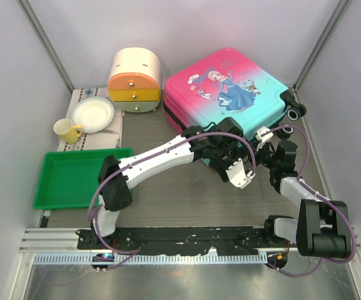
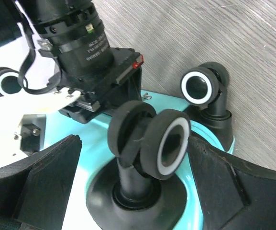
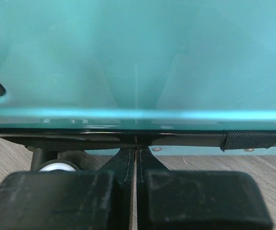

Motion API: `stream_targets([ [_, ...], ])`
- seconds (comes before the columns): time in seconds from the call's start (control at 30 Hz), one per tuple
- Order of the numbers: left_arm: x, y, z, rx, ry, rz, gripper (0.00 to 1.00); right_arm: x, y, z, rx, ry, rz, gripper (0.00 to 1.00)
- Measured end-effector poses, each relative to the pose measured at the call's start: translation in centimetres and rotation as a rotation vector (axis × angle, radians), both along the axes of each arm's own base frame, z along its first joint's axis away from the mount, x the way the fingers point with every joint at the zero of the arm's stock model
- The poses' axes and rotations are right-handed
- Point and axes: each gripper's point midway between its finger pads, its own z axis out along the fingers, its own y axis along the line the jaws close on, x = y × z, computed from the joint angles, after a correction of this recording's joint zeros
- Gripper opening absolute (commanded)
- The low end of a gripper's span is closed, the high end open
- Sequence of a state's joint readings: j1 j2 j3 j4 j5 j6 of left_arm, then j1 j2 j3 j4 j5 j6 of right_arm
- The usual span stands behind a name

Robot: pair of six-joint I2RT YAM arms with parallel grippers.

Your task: Open, take out, and arrange the luggage

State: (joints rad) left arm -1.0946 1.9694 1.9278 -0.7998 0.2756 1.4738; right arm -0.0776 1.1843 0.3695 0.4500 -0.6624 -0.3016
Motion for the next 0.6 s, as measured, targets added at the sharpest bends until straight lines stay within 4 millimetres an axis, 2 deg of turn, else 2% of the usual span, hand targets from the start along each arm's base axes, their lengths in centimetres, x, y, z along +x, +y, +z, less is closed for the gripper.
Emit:
stream_targets([
  [0.2,0.6,-1.2,0.8,0.001,0.006,-0.011,0.82,0.0,0.2,0.0,0.001,-0.002,0.002,0.01],
  [0.53,1.4,-0.8,-2.1,0.079,0.034,-0.013,0.59,0.0,0.1,0.0,0.003,0.002,-0.004,0.01],
  [0.6,1.4,-0.9,-2.0,0.075,0.034,-0.011,0.44,0.0,0.1,0.0,0.001,0.002,-0.006,0.02],
])
